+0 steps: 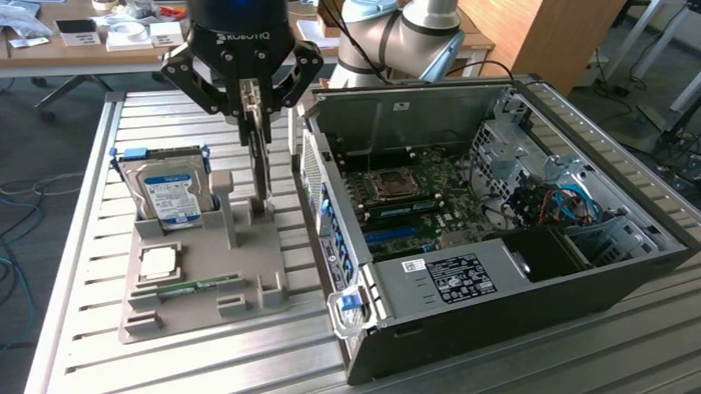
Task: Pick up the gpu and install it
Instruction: 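Pick up the gpu and move the gpu toward the slot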
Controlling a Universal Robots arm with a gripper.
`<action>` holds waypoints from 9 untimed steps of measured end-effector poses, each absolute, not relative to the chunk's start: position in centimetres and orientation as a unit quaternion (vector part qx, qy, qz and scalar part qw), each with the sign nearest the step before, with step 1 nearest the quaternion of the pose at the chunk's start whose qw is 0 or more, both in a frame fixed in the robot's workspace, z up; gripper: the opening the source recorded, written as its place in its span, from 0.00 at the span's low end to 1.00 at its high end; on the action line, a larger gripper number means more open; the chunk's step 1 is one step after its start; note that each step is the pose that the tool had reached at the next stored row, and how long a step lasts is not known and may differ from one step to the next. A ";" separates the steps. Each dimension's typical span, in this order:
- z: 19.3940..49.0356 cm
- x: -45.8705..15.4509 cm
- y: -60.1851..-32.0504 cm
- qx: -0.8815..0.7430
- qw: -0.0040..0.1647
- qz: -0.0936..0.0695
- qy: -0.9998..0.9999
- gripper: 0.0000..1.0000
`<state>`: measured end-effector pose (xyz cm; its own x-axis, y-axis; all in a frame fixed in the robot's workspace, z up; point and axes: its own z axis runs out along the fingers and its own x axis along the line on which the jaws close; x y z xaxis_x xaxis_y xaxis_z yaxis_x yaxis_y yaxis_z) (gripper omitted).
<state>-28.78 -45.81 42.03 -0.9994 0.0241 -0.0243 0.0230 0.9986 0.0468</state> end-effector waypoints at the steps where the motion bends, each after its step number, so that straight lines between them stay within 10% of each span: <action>1: 42.0 -28.7 -45.8 0.012 0.012 0.023 1.000 0.27; 9: 42.0 -27.4 -45.8 0.012 0.012 0.023 1.000 0.27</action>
<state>-27.43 -45.81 42.02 -0.9994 0.0245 -0.0244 0.0234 0.9986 0.0469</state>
